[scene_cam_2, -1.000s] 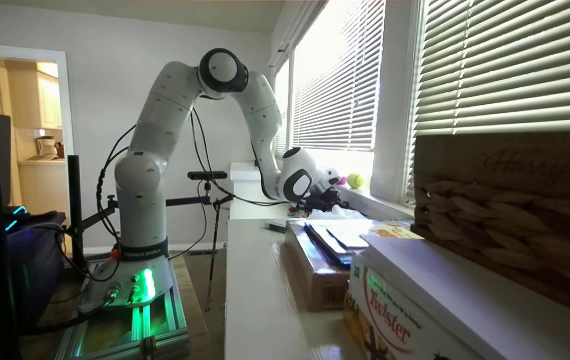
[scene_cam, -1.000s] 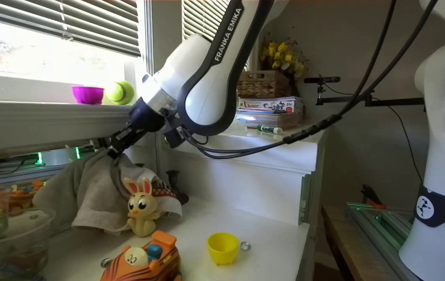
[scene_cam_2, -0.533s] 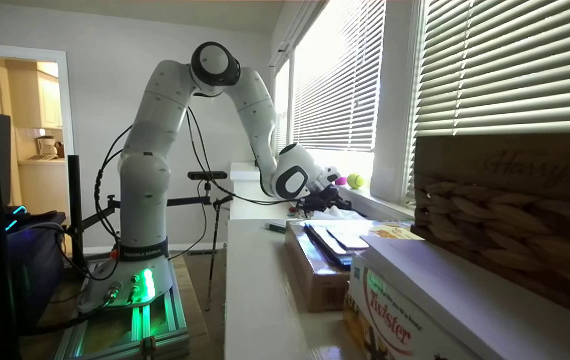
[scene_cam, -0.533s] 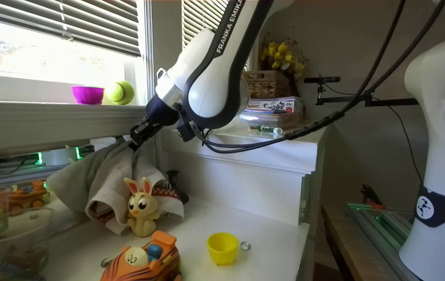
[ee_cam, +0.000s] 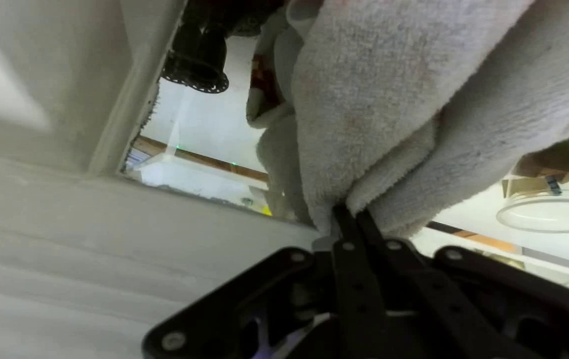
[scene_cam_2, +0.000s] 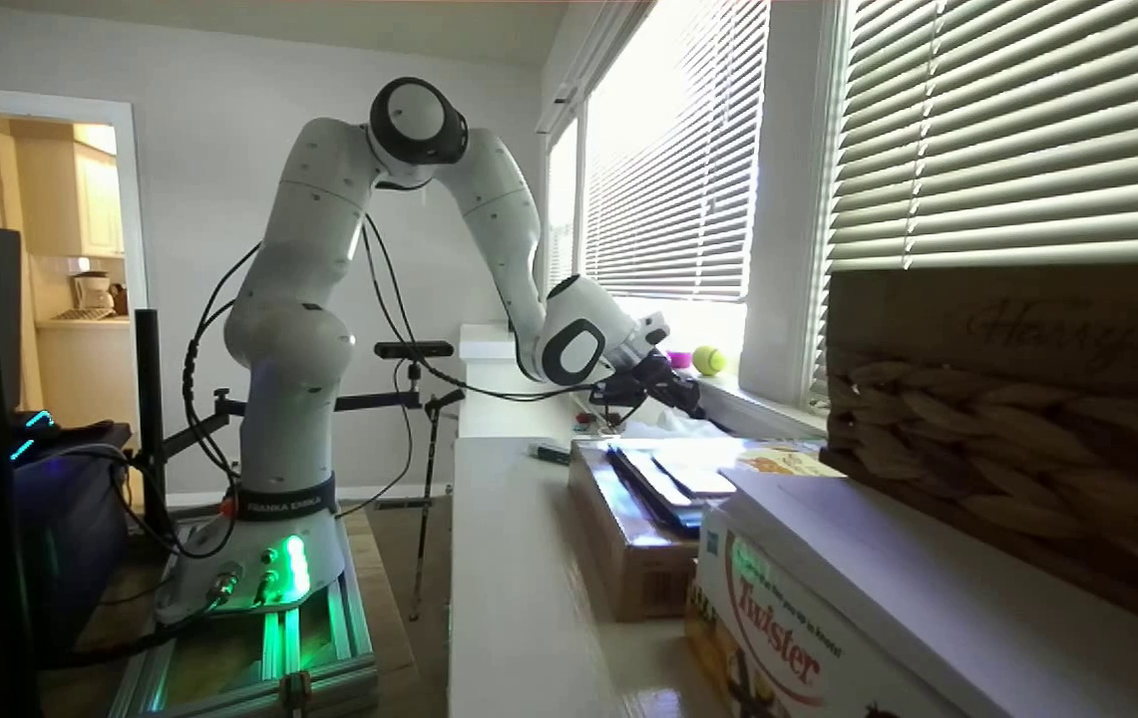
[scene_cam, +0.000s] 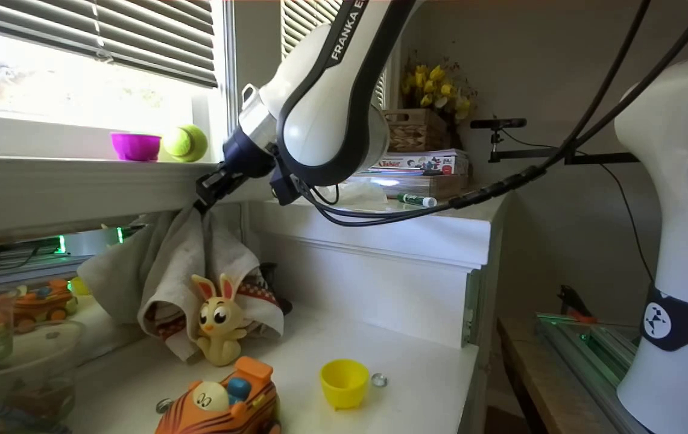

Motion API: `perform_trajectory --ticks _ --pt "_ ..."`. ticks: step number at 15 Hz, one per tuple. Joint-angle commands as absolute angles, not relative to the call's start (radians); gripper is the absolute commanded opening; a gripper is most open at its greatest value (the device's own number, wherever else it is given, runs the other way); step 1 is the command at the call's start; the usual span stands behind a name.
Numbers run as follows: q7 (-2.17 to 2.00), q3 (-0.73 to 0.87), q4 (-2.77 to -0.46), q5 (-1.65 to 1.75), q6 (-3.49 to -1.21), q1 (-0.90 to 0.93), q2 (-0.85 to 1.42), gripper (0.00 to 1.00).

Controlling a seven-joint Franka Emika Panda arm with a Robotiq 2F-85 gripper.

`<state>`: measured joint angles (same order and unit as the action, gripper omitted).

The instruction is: Use the white and red towel to wipe the mirror then place it back on the box.

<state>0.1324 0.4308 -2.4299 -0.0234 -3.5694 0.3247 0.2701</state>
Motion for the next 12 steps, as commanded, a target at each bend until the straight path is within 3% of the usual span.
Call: perform_trajectory --ticks 1,12 --pt "0.206 0.508 -2.469 -0.151 -3.488 0.436 0.163 0.01" --pt "0.074 0.66 -2.416 -0.084 -3.044 0.557 -0.062 0.01"
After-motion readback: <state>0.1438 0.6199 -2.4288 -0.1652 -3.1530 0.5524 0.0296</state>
